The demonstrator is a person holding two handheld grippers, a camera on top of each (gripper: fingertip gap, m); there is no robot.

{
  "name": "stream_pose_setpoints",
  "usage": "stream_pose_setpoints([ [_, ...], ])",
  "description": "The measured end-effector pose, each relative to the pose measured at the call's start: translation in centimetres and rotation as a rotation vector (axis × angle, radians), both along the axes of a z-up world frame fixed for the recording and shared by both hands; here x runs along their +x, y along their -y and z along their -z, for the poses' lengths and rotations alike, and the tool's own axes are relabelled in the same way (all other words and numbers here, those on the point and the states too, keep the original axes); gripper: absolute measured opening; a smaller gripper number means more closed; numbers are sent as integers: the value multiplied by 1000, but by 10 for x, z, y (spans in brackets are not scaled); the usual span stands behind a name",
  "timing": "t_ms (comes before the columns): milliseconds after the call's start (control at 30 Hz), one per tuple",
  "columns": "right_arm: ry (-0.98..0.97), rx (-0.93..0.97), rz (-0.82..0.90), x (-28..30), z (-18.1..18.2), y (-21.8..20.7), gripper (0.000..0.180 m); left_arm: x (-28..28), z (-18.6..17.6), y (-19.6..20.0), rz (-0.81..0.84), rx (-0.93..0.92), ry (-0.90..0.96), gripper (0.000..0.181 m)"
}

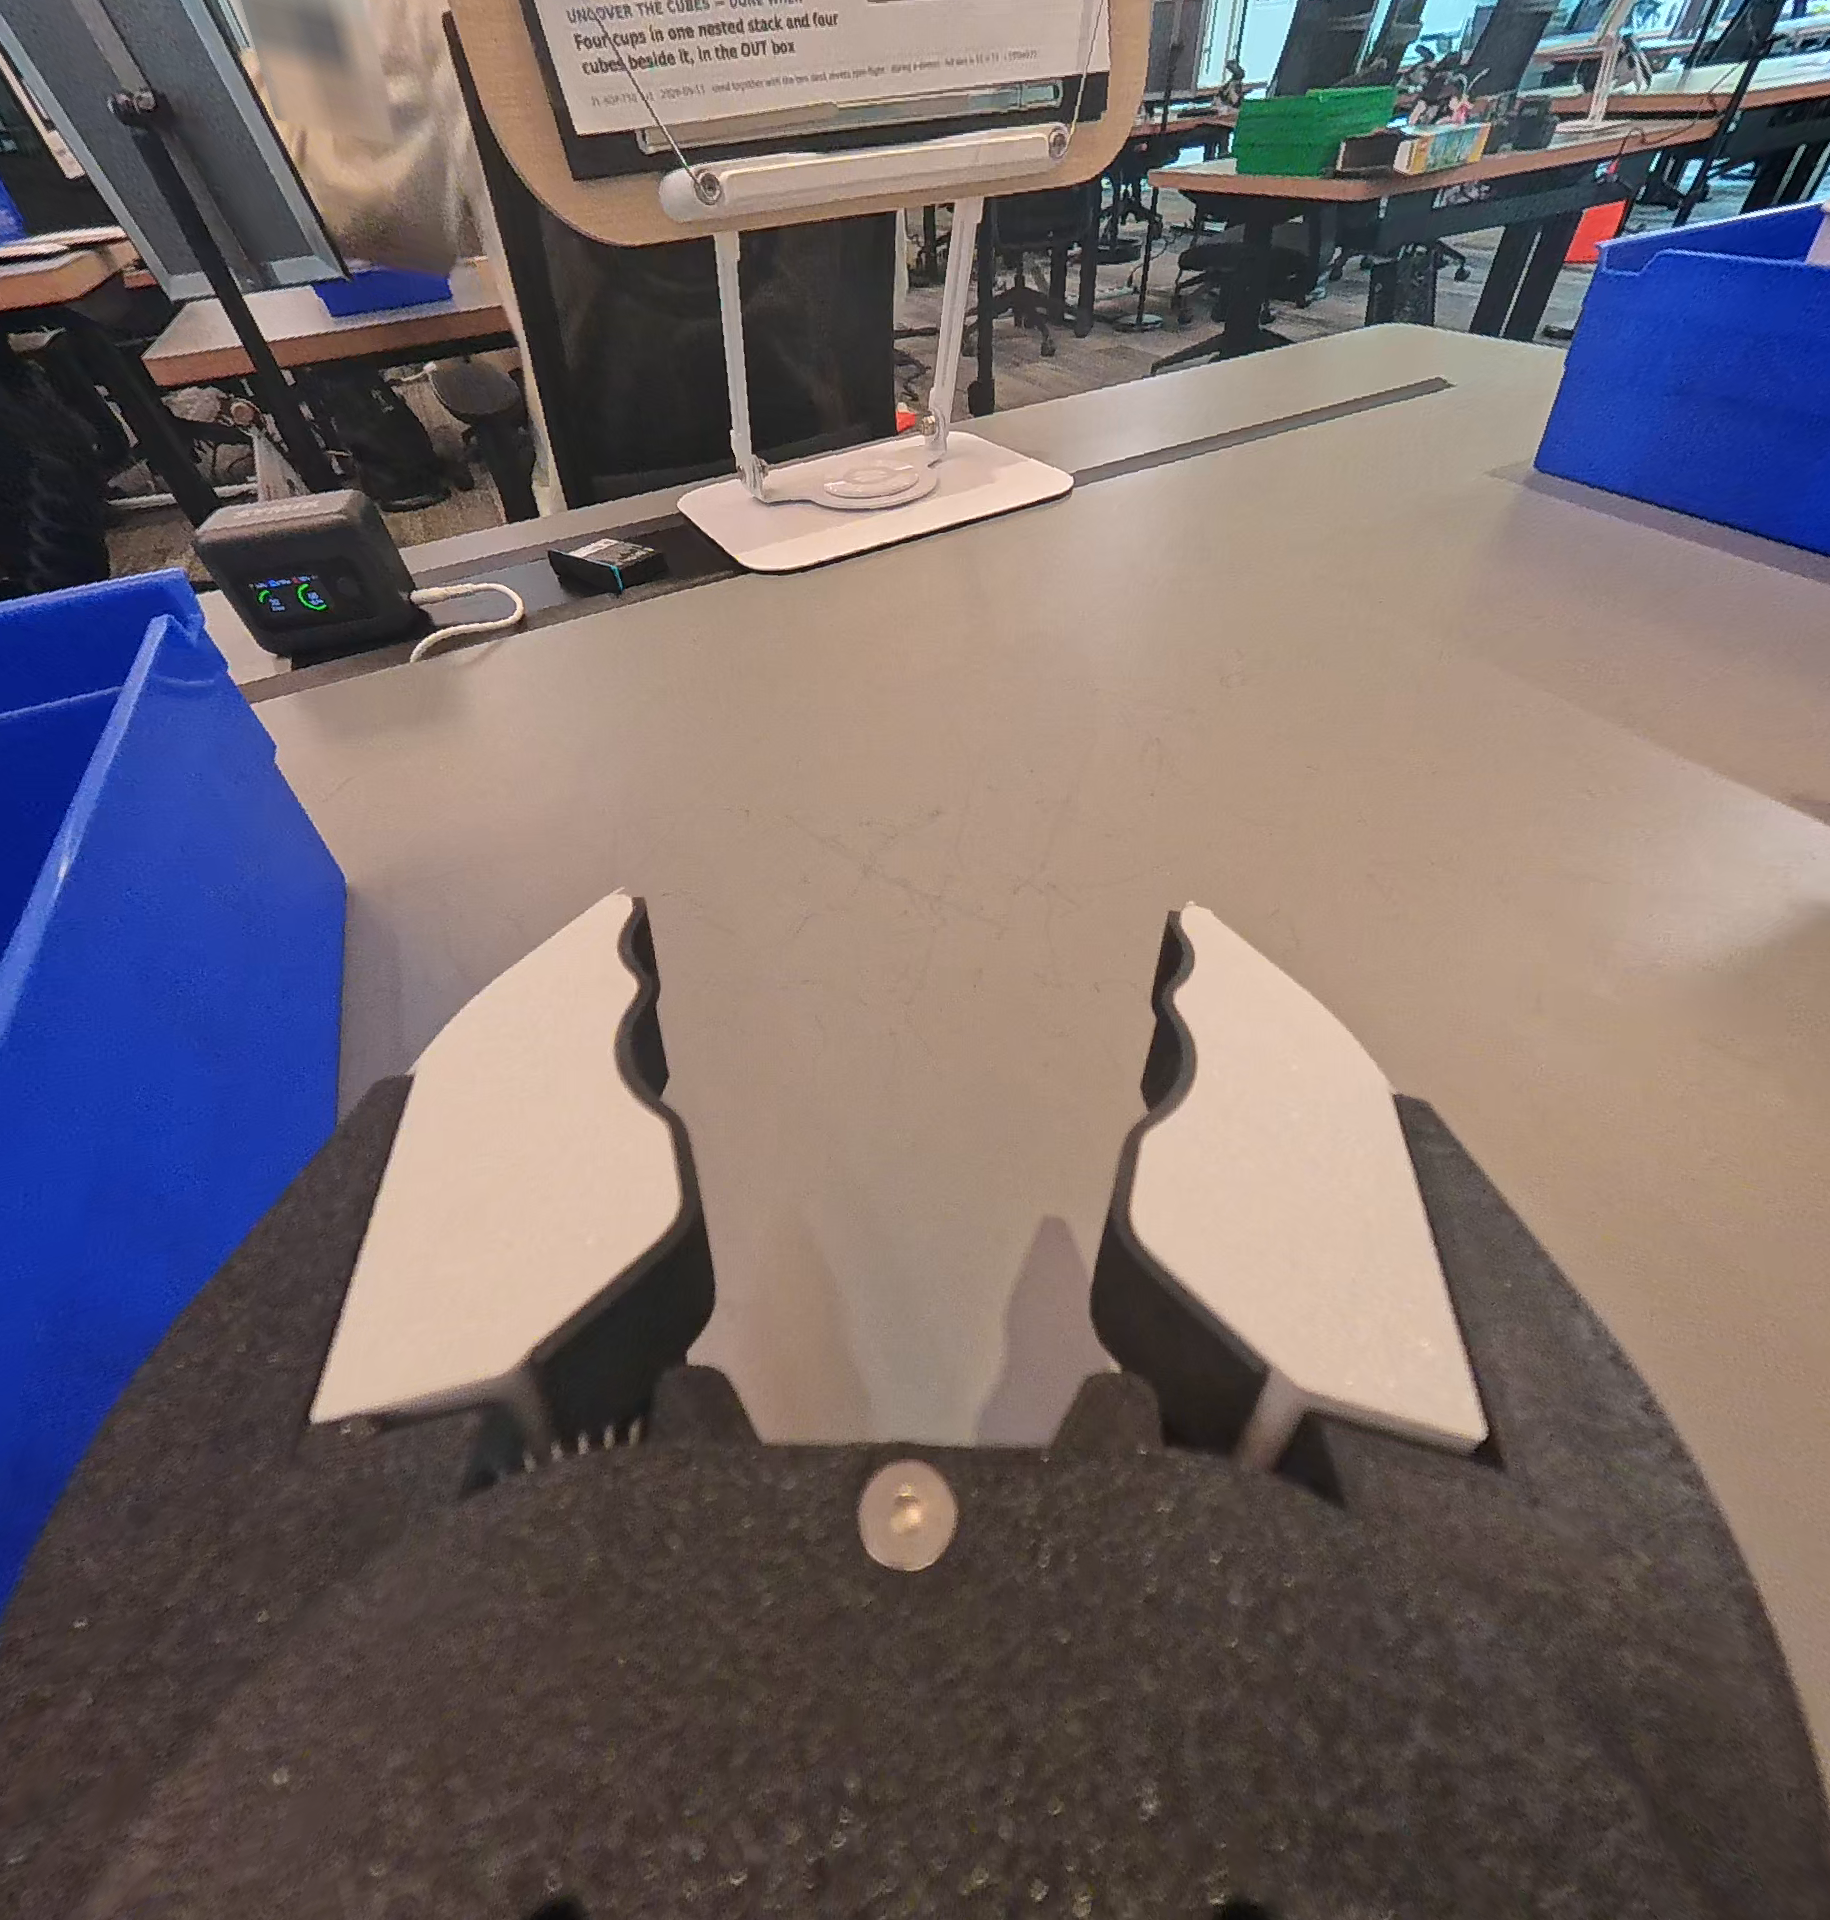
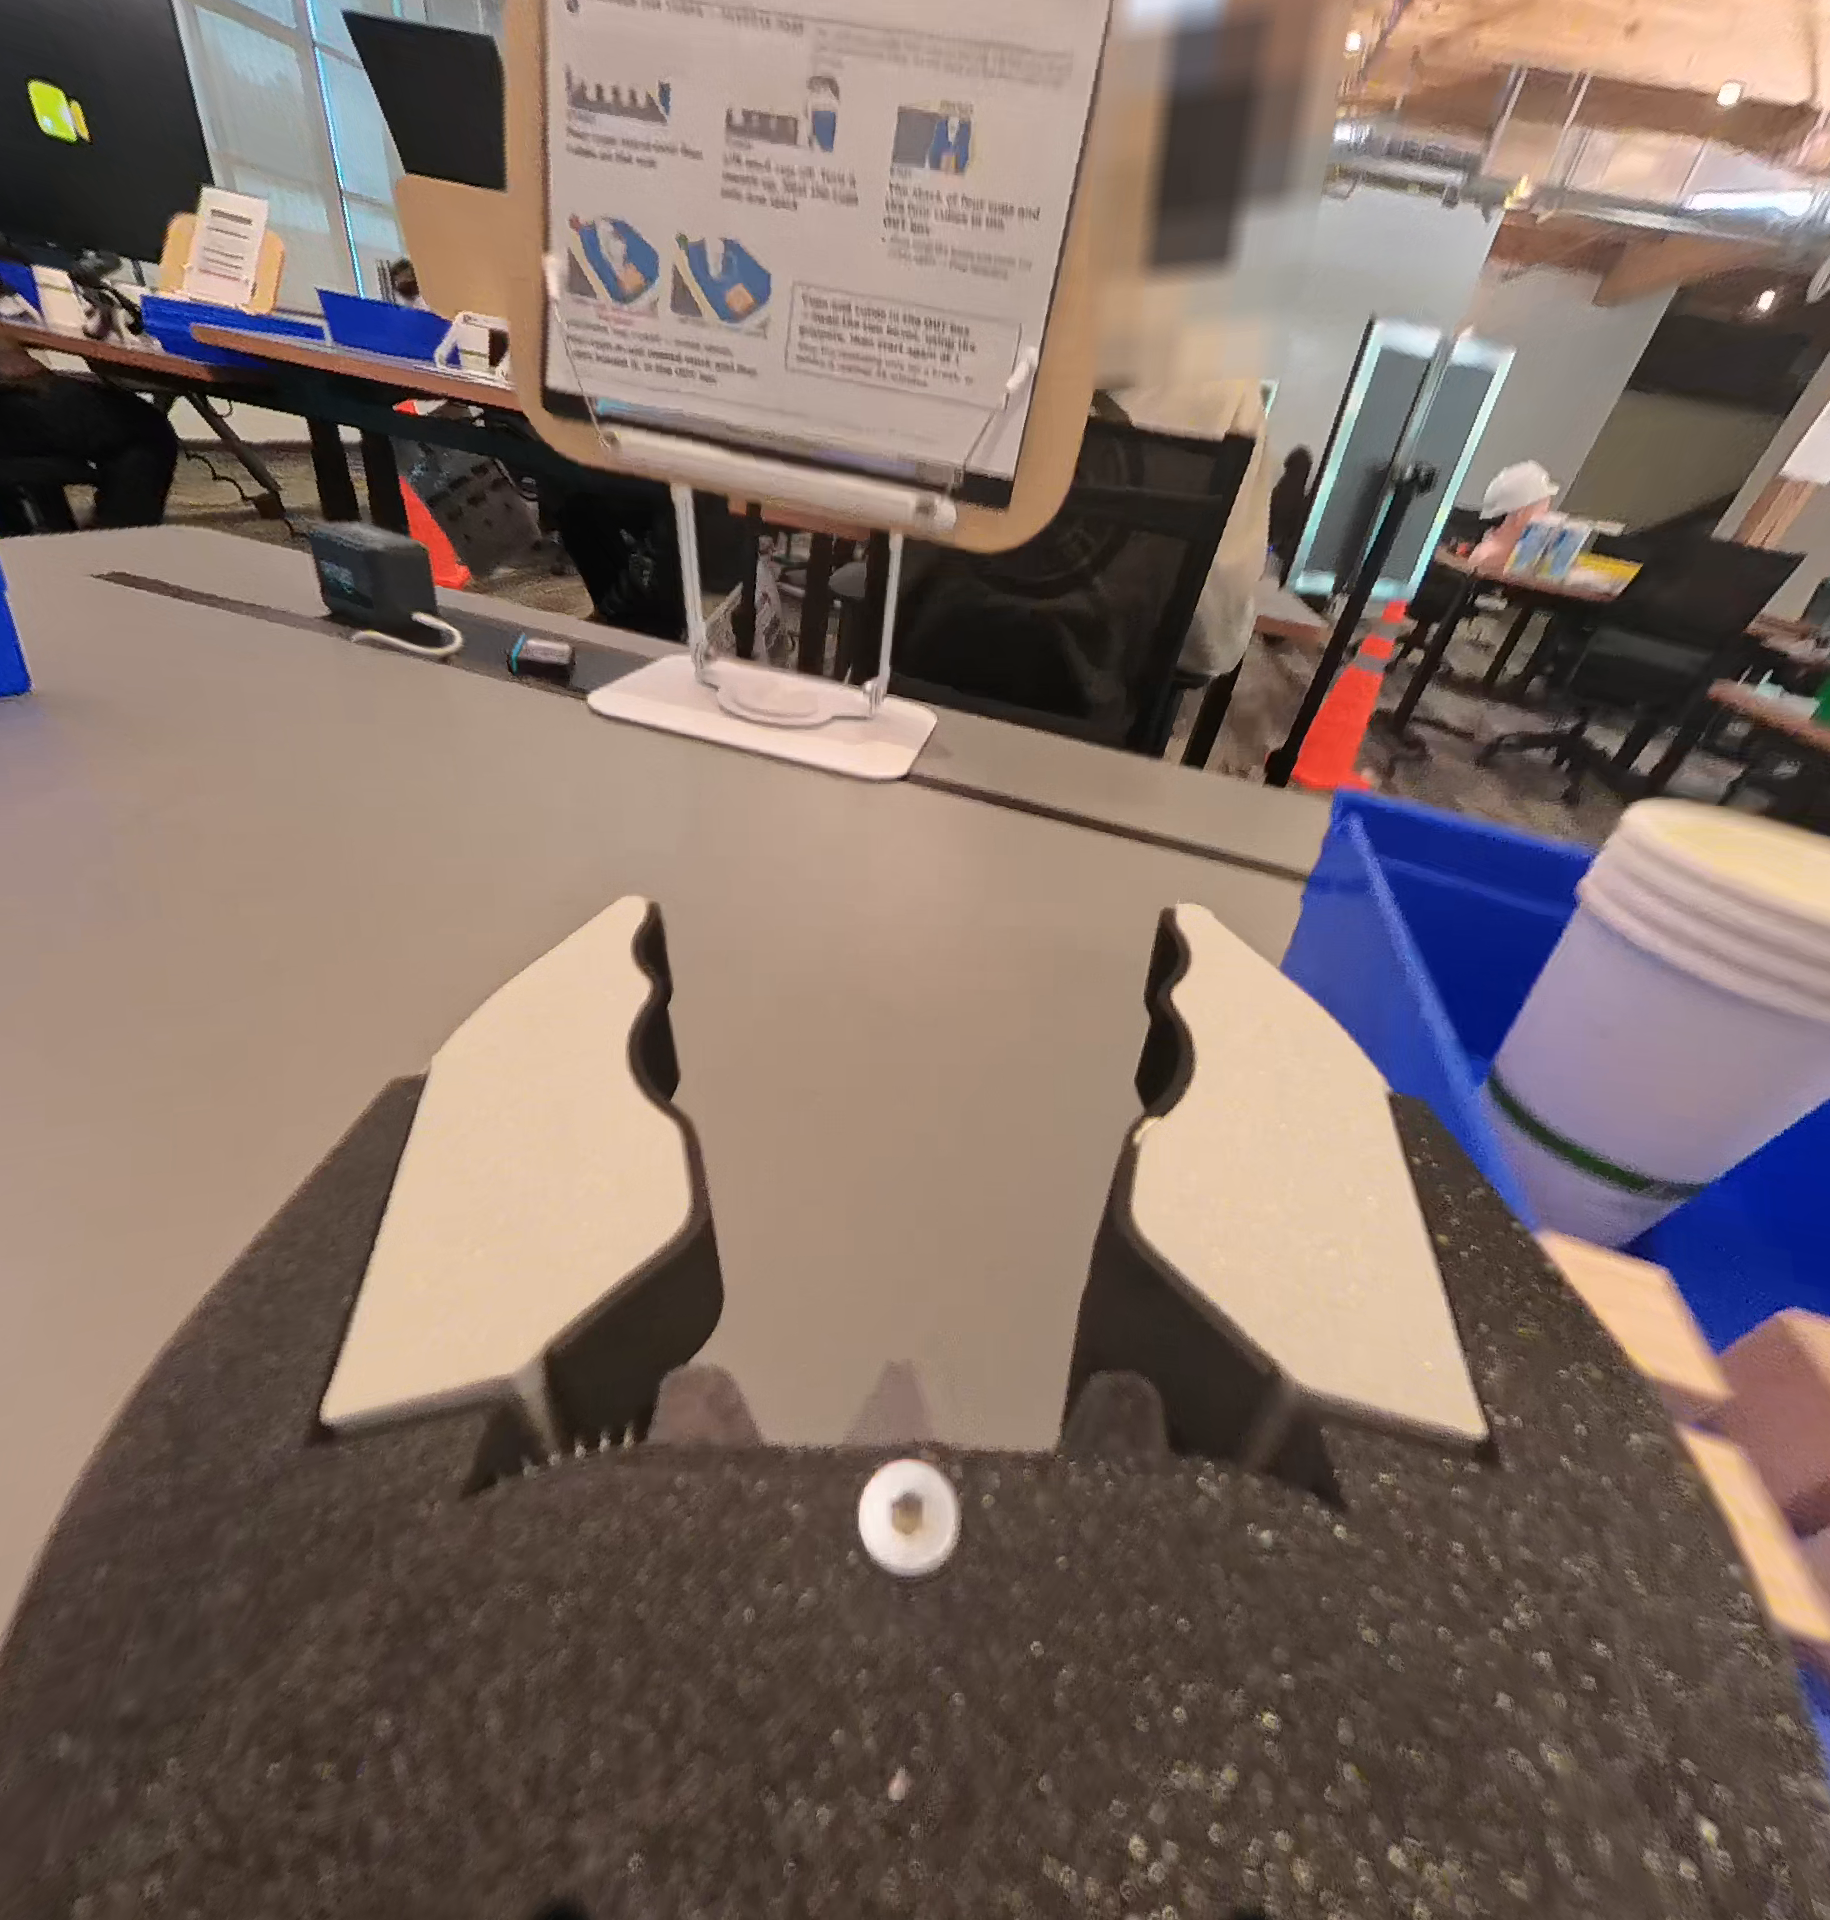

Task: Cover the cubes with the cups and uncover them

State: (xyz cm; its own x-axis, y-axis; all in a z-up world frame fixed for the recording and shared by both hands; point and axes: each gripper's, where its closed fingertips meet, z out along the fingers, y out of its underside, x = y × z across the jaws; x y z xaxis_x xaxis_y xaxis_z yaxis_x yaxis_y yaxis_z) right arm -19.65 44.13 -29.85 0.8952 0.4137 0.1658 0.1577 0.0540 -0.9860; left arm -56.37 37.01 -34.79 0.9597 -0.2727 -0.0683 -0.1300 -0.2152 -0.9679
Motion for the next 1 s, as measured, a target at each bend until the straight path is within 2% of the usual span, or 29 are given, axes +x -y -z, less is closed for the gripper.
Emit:
stream_pose_setpoints([
  [167,127,45,13,29,-84,9,89,1,0,0,6,0,3,90],
  [267,241,-95,72,80,-116,-10,85,1,0,1,8,1,2,90],
  [333,315,-223,135,125,-124,-28,79,2,0,0,8,1,2,90],
  [467,400,-646,271,219,-95,-54,77,2,-1,1,5,3,1,90],
  [633,262,-1121,304,280,-22,-60,70,5,-18,5,9,29,10,91],
  [767,143,-1249,309,296,15,-74,57,16,-34,9,34,-7,29,98],
  [1000,171,-1394,403,317,51,-88,57,29,-70,13,89,-34,53,98],
])
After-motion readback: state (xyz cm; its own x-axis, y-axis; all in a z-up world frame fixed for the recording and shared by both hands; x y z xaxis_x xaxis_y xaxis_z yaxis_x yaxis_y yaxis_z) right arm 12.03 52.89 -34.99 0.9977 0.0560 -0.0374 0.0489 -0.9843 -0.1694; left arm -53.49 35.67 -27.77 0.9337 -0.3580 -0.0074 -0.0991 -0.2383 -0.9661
